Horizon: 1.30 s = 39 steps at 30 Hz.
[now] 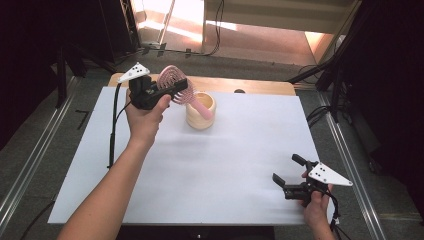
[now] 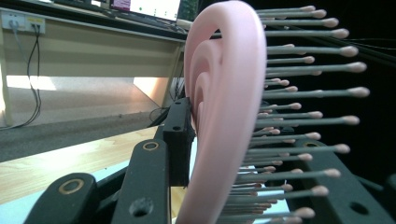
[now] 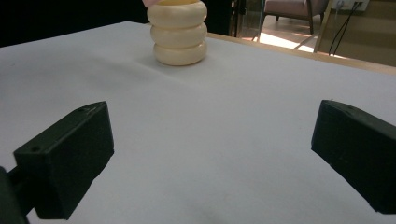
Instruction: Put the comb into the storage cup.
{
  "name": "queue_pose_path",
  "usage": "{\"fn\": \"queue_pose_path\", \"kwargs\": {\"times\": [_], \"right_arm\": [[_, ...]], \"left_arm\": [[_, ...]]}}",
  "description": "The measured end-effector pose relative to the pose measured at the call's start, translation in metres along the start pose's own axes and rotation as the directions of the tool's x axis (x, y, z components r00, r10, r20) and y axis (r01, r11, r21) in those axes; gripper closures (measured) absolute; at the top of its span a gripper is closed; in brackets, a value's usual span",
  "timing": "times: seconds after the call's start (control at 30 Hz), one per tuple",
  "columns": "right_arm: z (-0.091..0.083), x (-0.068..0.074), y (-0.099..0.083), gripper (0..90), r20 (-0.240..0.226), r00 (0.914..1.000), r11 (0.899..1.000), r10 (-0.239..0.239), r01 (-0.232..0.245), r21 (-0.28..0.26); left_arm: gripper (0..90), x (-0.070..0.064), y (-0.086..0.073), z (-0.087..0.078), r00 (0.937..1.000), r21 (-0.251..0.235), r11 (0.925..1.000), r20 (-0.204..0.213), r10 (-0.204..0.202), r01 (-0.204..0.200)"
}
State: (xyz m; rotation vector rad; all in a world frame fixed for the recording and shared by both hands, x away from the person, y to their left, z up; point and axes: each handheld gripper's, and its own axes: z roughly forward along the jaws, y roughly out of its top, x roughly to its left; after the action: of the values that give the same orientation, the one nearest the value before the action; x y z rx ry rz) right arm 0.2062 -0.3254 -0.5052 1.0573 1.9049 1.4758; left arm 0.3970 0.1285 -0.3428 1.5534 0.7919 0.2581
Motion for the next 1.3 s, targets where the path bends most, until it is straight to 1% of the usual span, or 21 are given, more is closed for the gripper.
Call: {"fn": "queue_pose_path", "kwargs": {"times": [0.23, 0.37, 0.6, 0.87, 0.93, 1.03, 1.3], "right_arm": [[0.0, 0.0, 0.0, 0.0, -0.001, 1.0, 1.0, 0.001, -0.001, 0.001], [0.0, 0.0, 0.0, 0.0, -0.003, 1.0, 1.0, 0.001, -0.001, 0.002], [0.001, 0.001, 0.0, 0.0, -0.003, 1.0, 1.0, 0.001, -0.001, 0.004], [0.001, 0.001, 0.0, 0.0, -0.003, 1.0, 1.0, -0.001, 0.001, 0.004], [0.001, 0.001, 0.0, 0.0, -0.004, 1.0, 1.0, -0.001, 0.001, 0.004], [0.001, 0.0, 0.0, 0.0, -0.005, 1.0, 1.0, -0.001, 0.001, 0.004], [0.001, 0.0, -0.001, 0.0, -0.006, 1.0, 1.0, -0.002, 0.002, 0.003]], "left_arm": [[63.6, 0.004, 0.004, 0.003, 0.9999, -0.012, 0.9999, -0.014, -0.003, 0.003], [63.6, 0.008, 0.006, 0.004, 0.9997, -0.021, 0.9997, -0.023, -0.011, 0.011], [63.7, 0.011, 0.006, 0.004, 0.999, -0.031, 0.9995, -0.043, -0.007, 0.006], [63.7, 0.018, 0.007, 0.008, 0.9976, -0.039, 0.9991, -0.067, -0.017, 0.014], [63.7, 0.018, 0.007, 0.009, 0.9972, -0.044, 0.9989, -0.072, -0.02, 0.017], [63.6, 0.018, 0.007, 0.01, 0.9964, -0.05, 0.9987, -0.084, -0.014, 0.01], [63.7, 0.02, 0.006, 0.015, 0.9942, -0.049, 0.9988, -0.107, -0.012, 0.007]]}}
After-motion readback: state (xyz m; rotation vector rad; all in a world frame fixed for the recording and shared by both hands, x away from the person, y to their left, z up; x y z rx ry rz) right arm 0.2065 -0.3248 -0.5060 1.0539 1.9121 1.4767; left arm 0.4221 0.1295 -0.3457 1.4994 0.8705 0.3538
